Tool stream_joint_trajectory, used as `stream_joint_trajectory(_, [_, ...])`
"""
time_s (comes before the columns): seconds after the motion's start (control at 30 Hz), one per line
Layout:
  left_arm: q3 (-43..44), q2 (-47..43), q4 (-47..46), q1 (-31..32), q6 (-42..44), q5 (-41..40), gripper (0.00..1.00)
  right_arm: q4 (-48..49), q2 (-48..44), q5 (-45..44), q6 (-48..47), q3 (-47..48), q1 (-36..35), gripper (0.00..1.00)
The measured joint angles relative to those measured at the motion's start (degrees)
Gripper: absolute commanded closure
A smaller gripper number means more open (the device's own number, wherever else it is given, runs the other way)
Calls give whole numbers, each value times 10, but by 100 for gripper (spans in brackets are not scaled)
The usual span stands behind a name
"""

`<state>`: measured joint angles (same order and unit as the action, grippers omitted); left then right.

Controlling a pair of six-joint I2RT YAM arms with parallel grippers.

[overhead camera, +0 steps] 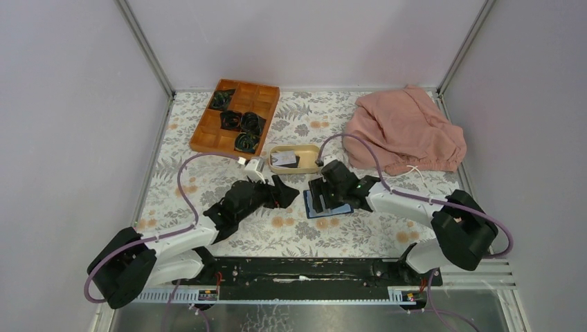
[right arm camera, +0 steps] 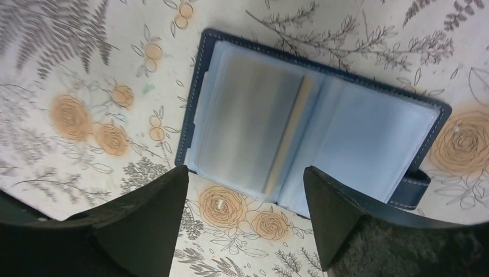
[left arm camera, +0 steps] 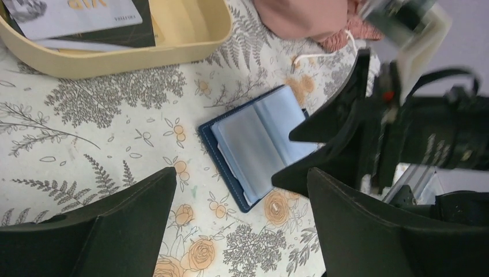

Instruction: Take the credit cards out of the card holder

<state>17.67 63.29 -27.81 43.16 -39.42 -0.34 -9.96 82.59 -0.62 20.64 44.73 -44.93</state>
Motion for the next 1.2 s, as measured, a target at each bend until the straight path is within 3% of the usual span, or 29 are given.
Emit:
stream_joint_trajectory(0.33, [-5, -64, 18, 0, 2, -32, 9, -15, 73, -111, 36, 16, -73, 22])
stream_joint_trajectory(0.43, [-11, -70, 21, 0, 1, -36, 9, -15, 89, -125, 39, 34, -80, 31])
stream_joint_trajectory(0.63, [-17, -71, 24, 0, 2, -40, 9, -13, 100, -141, 49, 45, -82, 61])
stream_joint_trajectory(0.7, [-17, -71, 25, 0, 2, -40, 9, -11, 99, -149, 55, 46, -82, 65])
stream_joint_trajectory(0.83, [-17, -64, 25, 0, 2, -40, 9, -14, 96, -153, 62, 45, -83, 70])
stream_joint_trajectory(1.0, [-17, -32, 15, 0, 1, -30, 10, -13, 76, -148, 65, 33, -83, 68])
stream_joint_trajectory(1.2, [-15, 65, -22, 4, -2, -6, 17, 1, 45, -129, 73, 16, -83, 66])
